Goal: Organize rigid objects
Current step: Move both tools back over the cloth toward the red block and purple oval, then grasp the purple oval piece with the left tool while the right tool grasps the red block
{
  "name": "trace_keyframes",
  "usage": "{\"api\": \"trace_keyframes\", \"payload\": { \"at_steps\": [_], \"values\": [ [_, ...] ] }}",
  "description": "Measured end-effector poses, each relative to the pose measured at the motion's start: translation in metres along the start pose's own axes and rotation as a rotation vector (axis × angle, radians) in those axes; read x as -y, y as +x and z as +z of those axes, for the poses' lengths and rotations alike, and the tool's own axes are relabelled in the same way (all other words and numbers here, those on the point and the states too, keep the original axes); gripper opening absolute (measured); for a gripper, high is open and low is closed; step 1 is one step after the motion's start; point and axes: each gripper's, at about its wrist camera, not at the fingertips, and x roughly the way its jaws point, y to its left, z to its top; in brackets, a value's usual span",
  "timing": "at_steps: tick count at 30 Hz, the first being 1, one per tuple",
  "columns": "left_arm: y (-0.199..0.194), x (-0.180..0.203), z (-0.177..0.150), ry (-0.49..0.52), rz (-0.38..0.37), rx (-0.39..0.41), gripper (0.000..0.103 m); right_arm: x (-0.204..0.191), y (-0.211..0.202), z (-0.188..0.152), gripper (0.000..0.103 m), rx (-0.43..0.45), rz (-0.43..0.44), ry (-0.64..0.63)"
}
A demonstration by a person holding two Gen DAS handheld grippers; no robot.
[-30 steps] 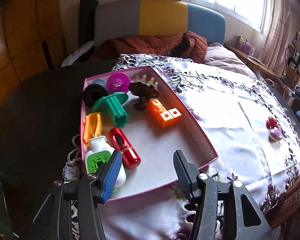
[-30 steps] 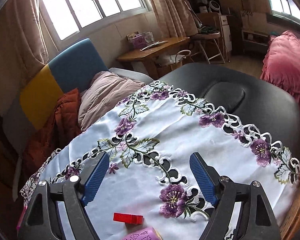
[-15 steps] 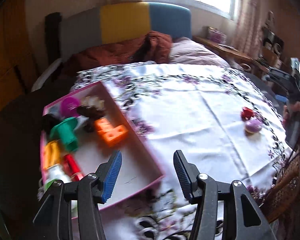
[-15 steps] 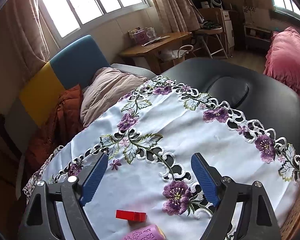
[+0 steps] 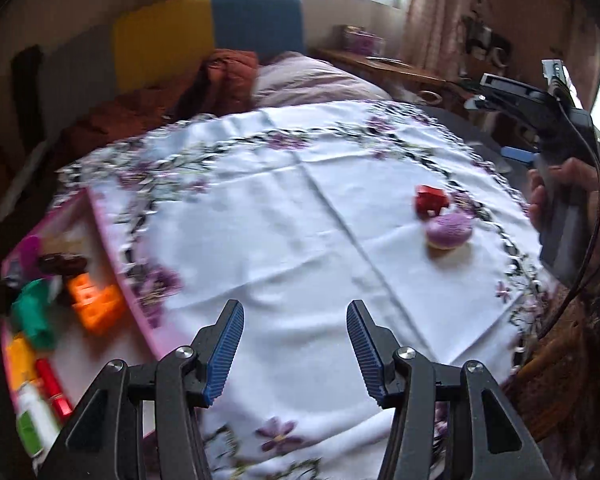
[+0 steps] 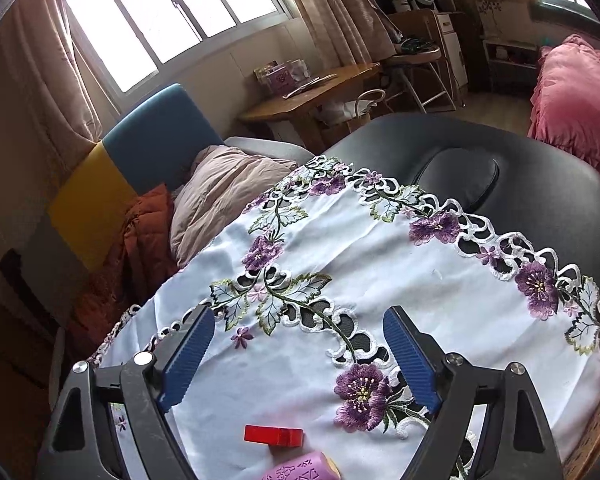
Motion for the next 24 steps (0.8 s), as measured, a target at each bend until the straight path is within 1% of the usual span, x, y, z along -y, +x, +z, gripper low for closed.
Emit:
{"api": "trace_keyframes", "payload": {
  "at_steps": [3,7,9,13,17,20,22,24],
  "values": [
    [0.018,0.007,0.009,-0.012,-0.064,-0.039,0.054,0.004,0.0,0.002,0.087,-0.001,0.013,0.027],
    [0.03,0.022,0.025,0.015,-0.146,-0.04,0.054,0.009,0.001,0.003,0.087,-0.012,0.029,0.055],
    [0.036,0.035,0.035,0.057,-0.2,-0.039,0.054,0.011,0.0,0.003,0.087,-0.007,0.036,0.068],
    [0.053,0.064,0.052,0.156,-0.285,-0.061,0.054,0.014,-0.001,0.004,0.087,-0.006,0.053,0.09],
    [0.071,0.098,0.064,0.296,-0.32,-0.07,0.054,0.018,-0.001,0.004,0.087,-0.006,0.069,0.109],
    [0.083,0.117,0.071,0.361,-0.342,-0.083,0.054,0.019,-0.001,0.004,0.088,-0.006,0.076,0.119],
    [0.091,0.125,0.073,0.388,-0.349,-0.093,0.058,0.019,-0.001,0.004,0.088,-0.007,0.078,0.12],
    [0.099,0.131,0.076,0.409,-0.358,-0.103,0.058,0.019,0.0,0.005,0.088,-0.012,0.084,0.119]
  ]
}}
